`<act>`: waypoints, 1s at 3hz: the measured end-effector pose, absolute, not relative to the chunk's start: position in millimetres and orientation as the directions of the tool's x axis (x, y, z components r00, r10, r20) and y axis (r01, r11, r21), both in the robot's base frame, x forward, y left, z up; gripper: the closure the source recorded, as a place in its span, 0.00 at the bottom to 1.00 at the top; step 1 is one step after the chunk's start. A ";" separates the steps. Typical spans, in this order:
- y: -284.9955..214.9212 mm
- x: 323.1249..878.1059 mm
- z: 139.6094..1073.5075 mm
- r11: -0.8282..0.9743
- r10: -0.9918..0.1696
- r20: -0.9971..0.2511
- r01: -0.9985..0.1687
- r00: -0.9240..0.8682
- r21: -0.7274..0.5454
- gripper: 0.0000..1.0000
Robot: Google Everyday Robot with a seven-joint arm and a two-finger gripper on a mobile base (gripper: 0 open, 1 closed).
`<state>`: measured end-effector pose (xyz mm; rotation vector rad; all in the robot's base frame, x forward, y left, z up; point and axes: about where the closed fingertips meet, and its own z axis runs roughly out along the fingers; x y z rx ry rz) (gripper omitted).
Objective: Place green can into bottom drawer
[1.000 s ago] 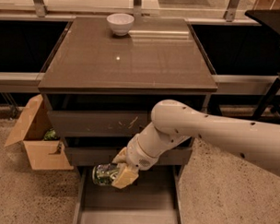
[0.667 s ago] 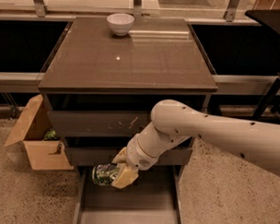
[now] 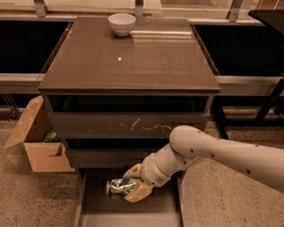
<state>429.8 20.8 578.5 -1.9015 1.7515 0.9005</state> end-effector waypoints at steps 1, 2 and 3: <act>4.3 430.4 538.6 -0.151 -0.675 -0.738 -0.980 0.006 0.130 1.00; -6.2 426.3 499.2 -0.157 -0.643 -0.766 -0.977 -0.007 0.141 1.00; -10.1 427.1 494.0 -0.143 -0.648 -0.762 -0.979 -0.018 0.145 1.00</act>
Offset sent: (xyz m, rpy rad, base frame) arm -0.0014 -0.0437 -0.1131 0.1456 0.0283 -0.0052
